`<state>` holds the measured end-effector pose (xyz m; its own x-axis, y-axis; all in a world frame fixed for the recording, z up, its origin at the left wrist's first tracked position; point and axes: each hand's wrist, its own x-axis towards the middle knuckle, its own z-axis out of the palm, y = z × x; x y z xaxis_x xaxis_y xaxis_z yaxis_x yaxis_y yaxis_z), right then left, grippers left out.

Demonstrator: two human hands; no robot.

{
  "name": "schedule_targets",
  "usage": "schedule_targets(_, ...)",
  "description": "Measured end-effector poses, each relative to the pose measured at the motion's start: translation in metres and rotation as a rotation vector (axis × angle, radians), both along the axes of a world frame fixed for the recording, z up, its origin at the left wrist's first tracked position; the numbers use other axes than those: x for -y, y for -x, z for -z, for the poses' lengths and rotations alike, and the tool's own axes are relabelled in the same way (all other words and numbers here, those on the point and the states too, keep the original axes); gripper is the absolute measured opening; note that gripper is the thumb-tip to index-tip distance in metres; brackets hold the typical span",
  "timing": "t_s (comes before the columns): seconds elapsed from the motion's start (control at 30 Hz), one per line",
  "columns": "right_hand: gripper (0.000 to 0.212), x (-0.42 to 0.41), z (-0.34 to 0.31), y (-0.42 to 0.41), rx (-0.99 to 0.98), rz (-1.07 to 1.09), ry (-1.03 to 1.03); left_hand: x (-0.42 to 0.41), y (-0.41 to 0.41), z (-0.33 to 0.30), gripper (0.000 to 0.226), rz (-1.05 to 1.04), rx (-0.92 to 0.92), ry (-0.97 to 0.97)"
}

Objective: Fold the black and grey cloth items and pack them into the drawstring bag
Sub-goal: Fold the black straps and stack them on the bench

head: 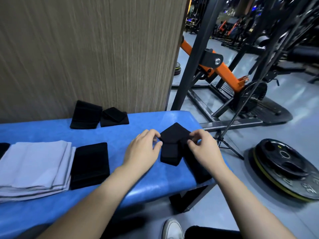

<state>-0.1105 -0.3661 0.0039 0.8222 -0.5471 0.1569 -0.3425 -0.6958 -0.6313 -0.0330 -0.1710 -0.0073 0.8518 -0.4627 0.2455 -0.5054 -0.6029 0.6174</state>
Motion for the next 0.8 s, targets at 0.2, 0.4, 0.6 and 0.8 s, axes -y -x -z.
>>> schedule_targets(0.2, 0.048, 0.009, 0.019, -0.004, -0.164, 0.001, 0.09, 0.034, -0.032, 0.013, 0.039, -0.035, -0.152, -0.011)
schedule_targets(0.4, 0.056, -0.001, 0.02, -0.012, -0.186, -0.016, 0.235, 0.04, -0.036, 0.024, 0.045, -0.013, -0.117, -0.021)
schedule_targets(0.6, 0.045, -0.006, 0.017, -0.012, -0.096, -0.065, 0.216, 0.044, -0.033, 0.014, 0.03, -0.033, -0.407, 0.25)
schedule_targets(0.8, 0.048, -0.01, 0.001, -0.007, 0.199, -0.2, 0.115, 0.028, -0.025, -0.025, 0.033, 0.019, -0.468, 0.553)
